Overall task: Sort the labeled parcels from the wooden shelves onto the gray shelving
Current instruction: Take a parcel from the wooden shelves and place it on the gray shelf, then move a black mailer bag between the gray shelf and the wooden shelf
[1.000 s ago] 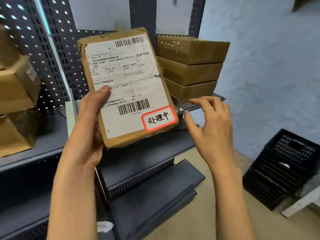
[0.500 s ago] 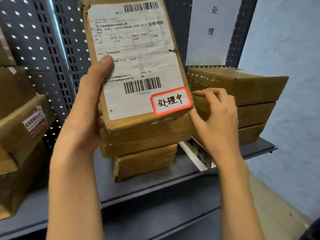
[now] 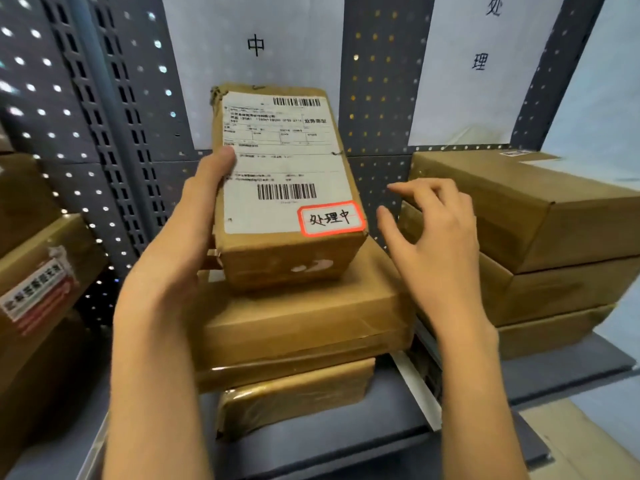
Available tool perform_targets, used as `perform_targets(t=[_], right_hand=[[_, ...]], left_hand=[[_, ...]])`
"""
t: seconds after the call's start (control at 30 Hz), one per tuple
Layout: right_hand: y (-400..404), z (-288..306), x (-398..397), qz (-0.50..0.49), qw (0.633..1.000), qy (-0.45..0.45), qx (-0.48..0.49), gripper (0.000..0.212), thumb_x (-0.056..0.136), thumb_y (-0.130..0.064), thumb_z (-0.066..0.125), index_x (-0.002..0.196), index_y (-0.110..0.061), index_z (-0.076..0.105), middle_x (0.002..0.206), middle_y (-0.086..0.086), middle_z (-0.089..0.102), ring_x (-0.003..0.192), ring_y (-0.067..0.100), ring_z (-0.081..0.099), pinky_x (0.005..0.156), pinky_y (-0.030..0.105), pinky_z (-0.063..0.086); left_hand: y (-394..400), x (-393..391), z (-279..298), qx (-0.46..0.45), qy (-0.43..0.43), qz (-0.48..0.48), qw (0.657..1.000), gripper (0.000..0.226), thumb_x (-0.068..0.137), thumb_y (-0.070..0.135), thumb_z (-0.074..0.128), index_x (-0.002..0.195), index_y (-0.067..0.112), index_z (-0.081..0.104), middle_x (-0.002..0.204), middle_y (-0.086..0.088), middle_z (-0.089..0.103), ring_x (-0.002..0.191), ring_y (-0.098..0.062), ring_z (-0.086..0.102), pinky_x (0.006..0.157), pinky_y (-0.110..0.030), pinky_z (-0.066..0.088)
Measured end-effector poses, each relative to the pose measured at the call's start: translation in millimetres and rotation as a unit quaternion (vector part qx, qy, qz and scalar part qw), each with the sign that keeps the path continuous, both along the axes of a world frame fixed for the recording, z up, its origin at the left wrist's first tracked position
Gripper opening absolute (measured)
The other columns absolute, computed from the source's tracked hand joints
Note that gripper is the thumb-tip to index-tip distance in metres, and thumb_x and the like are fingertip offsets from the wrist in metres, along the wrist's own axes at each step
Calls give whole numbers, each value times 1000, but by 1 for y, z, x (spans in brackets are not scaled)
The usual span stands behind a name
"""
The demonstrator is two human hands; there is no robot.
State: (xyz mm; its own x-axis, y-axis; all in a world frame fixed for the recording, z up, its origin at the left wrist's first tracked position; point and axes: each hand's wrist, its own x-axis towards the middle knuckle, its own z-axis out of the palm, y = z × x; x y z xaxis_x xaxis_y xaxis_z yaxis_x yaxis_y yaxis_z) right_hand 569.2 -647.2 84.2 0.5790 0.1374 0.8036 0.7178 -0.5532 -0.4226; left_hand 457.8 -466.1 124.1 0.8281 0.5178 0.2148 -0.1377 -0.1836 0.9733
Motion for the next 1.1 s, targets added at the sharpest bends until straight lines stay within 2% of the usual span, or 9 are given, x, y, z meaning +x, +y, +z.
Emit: perform_targets(t=[0.13,0.2,0.27,0.37,0.5,0.77,0.87,1.0,1.1], right_hand=[[7,-1,10,16,1000,10,-10,27,91,-29,61,117,-21,63,114,1,56,108,19,47,91,35,37],[9,-2,13,21,1000,12,-9,27,91,-30,60,116,-21,63,113,1,56,107,20,48,91,36,38],[11,-3,15,24,999,16,-13,26,91,-30,60,116,-21,63,113,0,56,107,20,48,91,36,38],[11,-4,15,29,999,26,-16,26,91,-29,62,116,-21,64,114,0,57,108,18,47,89,30,34],[8,-4,9,25,999,25,-21,27,91,-29,62,116,-21,64,114,-1,56,109,18,47,90,30,34],[-6,-8,-23,19,1000,10,-21,26,90,-28,63,115,-20,64,112,0,57,106,20,48,90,30,35],[-11,-15,-47,31,999,8,-32,27,90,-30,60,115,-20,63,112,0,57,106,20,49,91,36,39],[-18,-33,-84,58,997,22,-50,26,91,-30,60,116,-21,62,113,-1,56,108,18,47,90,28,32],[-22,-53,-118,72,994,39,-68,26,92,-29,60,116,-21,62,112,0,57,108,20,47,89,26,29]], left_hand=[[35,22,6,5,20,12,1000,39,105,23,32,135,6,50,139,-12,53,128,-18,49,58,-3,36],[46,29,1,-28,13,74,997,41,105,14,31,142,-4,34,151,-18,35,138,-26,33,57,-10,40],[45,29,1,33,44,105,993,38,104,26,33,128,10,57,134,-8,57,125,-27,47,83,-25,38],[16,21,-3,15,75,101,992,37,98,51,31,95,41,67,98,15,68,96,-10,56,76,-25,38],[20,20,-3,-10,56,89,994,42,95,59,31,114,40,65,103,15,68,96,-6,57,69,-23,37],[8,-9,-17,-39,-51,118,991,21,100,46,38,107,33,53,100,9,61,94,-10,56,82,-27,43],[2,-35,-32,38,-102,184,977,17,97,38,49,113,34,54,115,5,62,106,-11,60,83,-26,49],[-18,-76,-61,149,-148,240,948,23,94,31,58,115,26,61,104,12,64,97,3,60,83,-16,47],[-31,-109,-86,229,-110,273,928,25,93,31,60,116,23,62,108,6,65,102,-4,60,89,-29,51]])
